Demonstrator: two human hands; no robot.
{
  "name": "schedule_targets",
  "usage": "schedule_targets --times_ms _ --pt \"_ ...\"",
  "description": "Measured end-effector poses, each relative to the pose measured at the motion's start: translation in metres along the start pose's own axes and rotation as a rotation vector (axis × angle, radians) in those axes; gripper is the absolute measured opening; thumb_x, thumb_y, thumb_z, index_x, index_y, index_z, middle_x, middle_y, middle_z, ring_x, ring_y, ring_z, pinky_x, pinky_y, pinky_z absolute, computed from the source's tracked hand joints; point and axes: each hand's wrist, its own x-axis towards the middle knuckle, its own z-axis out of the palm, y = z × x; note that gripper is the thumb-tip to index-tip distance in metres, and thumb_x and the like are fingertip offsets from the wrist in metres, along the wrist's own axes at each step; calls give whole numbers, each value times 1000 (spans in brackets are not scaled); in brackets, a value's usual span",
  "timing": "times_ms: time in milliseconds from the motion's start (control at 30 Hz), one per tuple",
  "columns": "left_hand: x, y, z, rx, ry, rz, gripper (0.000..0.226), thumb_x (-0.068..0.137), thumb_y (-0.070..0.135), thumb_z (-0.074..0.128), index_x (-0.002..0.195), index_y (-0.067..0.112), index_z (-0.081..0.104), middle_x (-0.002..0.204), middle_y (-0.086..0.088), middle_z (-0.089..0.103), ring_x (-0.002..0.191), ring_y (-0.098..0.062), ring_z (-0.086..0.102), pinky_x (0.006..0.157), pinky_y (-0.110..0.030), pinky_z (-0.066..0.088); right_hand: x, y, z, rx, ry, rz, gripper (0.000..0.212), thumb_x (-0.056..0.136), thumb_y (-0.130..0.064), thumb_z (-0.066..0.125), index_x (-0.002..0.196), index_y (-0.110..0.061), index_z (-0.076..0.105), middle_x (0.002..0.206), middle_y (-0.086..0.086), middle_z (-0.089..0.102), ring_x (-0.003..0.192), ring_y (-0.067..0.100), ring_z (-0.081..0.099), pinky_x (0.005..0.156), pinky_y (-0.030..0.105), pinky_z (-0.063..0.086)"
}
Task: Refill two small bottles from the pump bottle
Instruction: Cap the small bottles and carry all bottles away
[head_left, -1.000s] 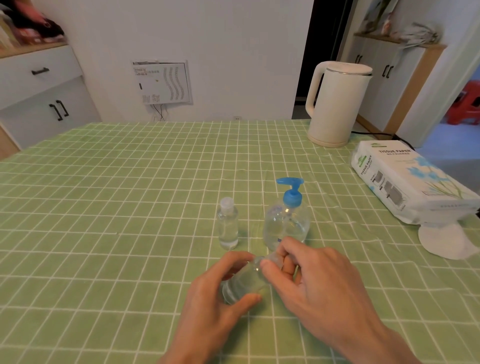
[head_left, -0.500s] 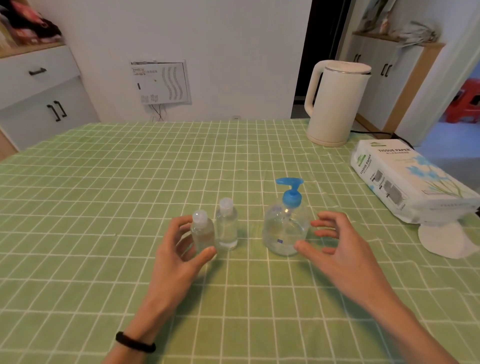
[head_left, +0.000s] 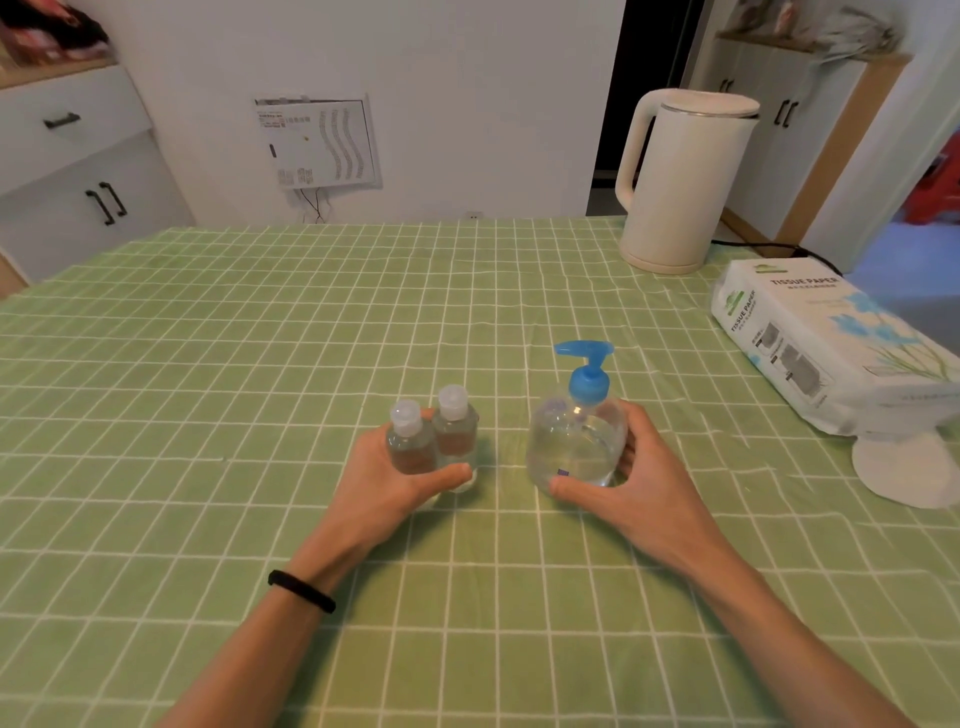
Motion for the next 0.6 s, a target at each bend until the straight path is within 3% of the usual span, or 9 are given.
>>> schedule_targets --times_ms 200,300,400,467,600 --pt "-11 1 3 -41 75 -4 44 77 7 91 117 18 78 113 0 83 105 -20 79 101 -48 60 -1 1 0 9 27 -39 86 55 -57 94 129 -46 53 114 -24 72 99 -2 72 88 32 62" --pt "-30 4 -3 -85 92 1 45 73 14 93 115 21 78 114 -1 82 106 -19 79 102 -49 59 -8 -1 1 67 3 -68 82 54 -53 94 127 -43 59 114 -23 74 99 -2 74 80 22 62" --pt "-55 6 -13 -131 130 2 55 66 24 92 118 18 74 116 -8 81 110 -29 77 103 -59 56 -17 -9 3 133 -71 -100 84 52 -52 93 129 -41 60 116 -27 74 101 -2 75 78 14 60" --pt "-76 7 -20 -162 172 -6 64 64 26 93 123 14 70 119 -10 80 112 -33 76 104 -62 55 -21 -18 6 160 -145 -120 86 51 -52 93 130 -45 59 116 -27 74 103 -1 75 80 18 61" --pt "-124 9 -36 -192 264 -13 56 71 23 91 122 15 71 120 -10 80 113 -31 76 103 -57 57 -27 -40 23 264 -335 -149 72 54 -47 93 118 -57 61 114 -19 79 101 7 79 77 17 62"
